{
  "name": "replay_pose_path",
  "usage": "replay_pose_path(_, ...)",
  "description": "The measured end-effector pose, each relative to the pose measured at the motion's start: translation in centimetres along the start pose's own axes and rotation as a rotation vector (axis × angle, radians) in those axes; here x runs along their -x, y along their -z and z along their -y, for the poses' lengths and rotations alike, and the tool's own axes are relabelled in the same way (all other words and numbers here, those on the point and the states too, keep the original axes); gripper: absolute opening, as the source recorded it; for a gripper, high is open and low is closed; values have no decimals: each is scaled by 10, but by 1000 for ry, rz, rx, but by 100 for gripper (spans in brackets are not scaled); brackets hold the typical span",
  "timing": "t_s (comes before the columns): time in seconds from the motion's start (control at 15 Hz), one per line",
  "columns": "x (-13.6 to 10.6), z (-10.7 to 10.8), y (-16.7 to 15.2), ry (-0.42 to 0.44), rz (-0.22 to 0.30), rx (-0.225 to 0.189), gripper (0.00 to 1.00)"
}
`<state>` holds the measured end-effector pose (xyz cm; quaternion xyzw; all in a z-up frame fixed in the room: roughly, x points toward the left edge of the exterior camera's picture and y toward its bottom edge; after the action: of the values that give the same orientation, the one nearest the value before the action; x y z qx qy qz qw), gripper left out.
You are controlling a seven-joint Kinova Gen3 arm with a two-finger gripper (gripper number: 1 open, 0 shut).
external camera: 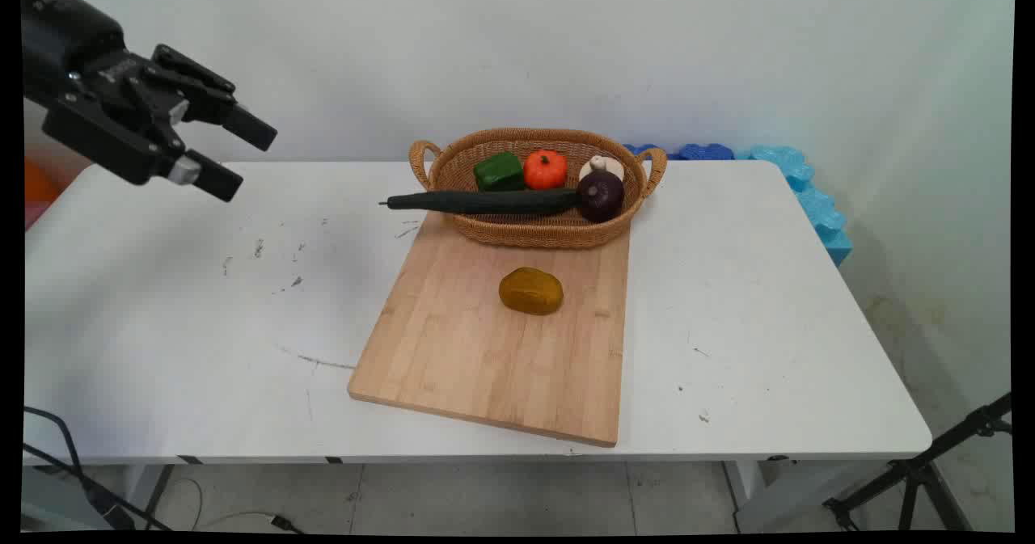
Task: Pick up the potato from the cutting board
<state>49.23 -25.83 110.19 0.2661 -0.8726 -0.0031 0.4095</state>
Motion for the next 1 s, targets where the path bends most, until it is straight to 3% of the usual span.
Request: replay_pose_path(1.0,12,4,-13,-41,-13,-40,100)
